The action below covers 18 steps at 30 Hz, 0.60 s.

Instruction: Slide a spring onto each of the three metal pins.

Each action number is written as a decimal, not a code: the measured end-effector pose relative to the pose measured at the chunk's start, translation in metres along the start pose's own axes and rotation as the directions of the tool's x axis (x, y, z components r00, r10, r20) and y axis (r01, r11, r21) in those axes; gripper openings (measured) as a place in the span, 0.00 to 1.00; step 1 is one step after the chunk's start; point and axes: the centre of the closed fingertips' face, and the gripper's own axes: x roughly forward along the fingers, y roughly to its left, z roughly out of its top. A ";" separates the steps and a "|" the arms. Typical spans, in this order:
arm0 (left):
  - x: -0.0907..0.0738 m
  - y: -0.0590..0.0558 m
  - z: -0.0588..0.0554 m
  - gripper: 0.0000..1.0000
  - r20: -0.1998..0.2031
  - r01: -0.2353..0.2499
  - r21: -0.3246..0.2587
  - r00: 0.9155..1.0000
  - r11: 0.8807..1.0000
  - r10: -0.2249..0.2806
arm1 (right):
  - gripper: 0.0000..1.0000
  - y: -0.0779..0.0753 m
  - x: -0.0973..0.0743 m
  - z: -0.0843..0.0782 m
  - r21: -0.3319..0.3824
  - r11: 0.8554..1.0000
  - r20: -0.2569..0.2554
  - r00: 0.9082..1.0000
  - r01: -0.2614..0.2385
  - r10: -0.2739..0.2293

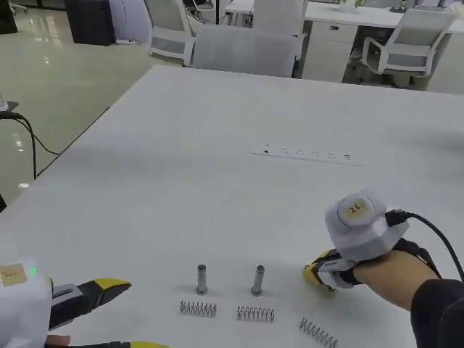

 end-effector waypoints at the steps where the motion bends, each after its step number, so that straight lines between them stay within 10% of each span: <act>1: 0.000 0.000 0.000 0.61 0.000 0.000 0.000 1.000 1.000 0.000 | 0.06 0.001 0.000 -0.001 0.002 1.000 -0.005 1.000 -0.002 0.002; 18: -0.001 0.000 0.001 0.60 0.002 0.005 0.005 1.000 1.000 -0.005 | 0.05 0.001 -0.008 -0.001 0.051 0.998 -0.003 1.000 0.027 -0.027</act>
